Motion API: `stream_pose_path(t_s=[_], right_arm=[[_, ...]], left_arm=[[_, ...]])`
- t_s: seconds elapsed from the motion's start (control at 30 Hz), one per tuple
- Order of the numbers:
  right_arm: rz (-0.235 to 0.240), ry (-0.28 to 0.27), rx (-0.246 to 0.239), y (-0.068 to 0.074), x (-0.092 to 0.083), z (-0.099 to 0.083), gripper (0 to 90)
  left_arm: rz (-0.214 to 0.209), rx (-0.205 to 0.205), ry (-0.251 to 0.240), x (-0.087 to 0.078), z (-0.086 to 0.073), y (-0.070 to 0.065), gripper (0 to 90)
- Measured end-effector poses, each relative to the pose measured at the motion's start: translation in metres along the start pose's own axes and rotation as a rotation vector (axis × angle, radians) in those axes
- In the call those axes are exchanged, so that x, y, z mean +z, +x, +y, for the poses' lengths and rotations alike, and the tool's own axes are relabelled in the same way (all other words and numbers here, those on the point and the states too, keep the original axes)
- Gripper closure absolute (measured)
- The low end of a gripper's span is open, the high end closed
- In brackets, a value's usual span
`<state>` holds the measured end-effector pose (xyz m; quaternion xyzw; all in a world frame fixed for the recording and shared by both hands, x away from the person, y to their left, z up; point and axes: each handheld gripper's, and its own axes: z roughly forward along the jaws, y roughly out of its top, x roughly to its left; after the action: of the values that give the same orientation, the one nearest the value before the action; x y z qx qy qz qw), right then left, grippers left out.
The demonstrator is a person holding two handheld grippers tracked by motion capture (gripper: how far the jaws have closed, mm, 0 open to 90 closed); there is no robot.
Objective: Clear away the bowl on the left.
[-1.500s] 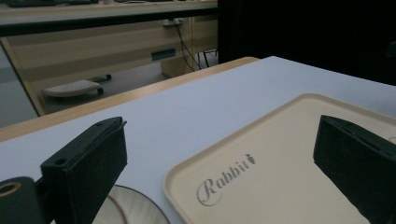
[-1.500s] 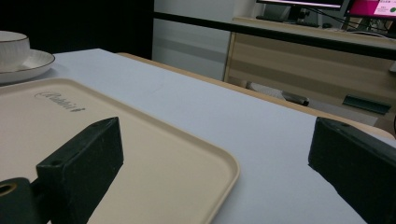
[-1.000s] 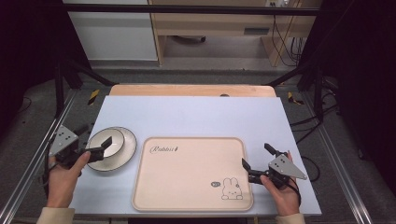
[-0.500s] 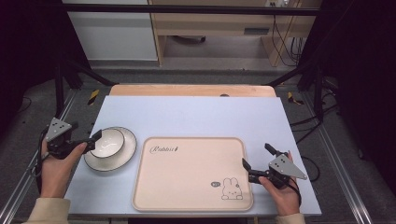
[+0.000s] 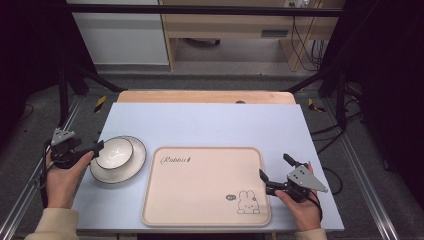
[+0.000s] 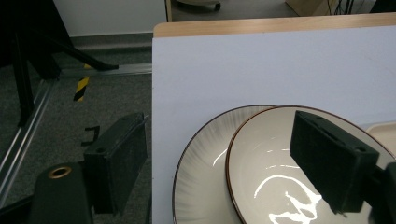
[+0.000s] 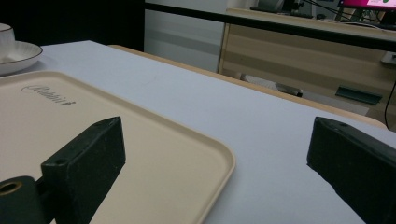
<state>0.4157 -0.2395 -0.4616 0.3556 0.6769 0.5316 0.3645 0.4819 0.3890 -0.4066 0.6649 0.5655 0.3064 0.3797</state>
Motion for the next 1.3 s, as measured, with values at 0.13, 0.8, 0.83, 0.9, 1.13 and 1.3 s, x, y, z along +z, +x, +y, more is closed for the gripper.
stream_pose_path(t_s=[0.13, 0.8, 0.83, 0.9, 1.13, 1.3], right_arm=[[-0.005, 0.008, 0.005, 0.001, 0.001, 0.0, 5.5], [0.001, 0.011, 0.017, 0.001, 0.002, 0.0, 5.6], [0.002, 0.011, 0.017, 0.001, 0.002, 0.0, 5.6], [0.003, 0.012, 0.018, 0.001, 0.002, 0.0, 5.6], [0.008, 0.013, 0.021, 0.001, 0.002, 0.0, 5.6], [0.009, 0.012, 0.023, 0.001, 0.002, 0.0, 5.6]], left_arm=[[0.003, -0.016, 0.032, 0.002, -0.004, 0.004, 24.4], [-0.07, -0.044, 0.257, 0.031, -0.012, -0.007, 54.6], [-0.071, -0.045, 0.26, 0.033, -0.012, -0.006, 56.0], [-0.076, -0.06, 0.271, 0.034, -0.012, -0.005, 59.4], [-0.091, -0.088, 0.303, 0.04, -0.013, -0.004, 70.4], [-0.09, -0.091, 0.31, 0.041, -0.013, -0.002, 79.2]])
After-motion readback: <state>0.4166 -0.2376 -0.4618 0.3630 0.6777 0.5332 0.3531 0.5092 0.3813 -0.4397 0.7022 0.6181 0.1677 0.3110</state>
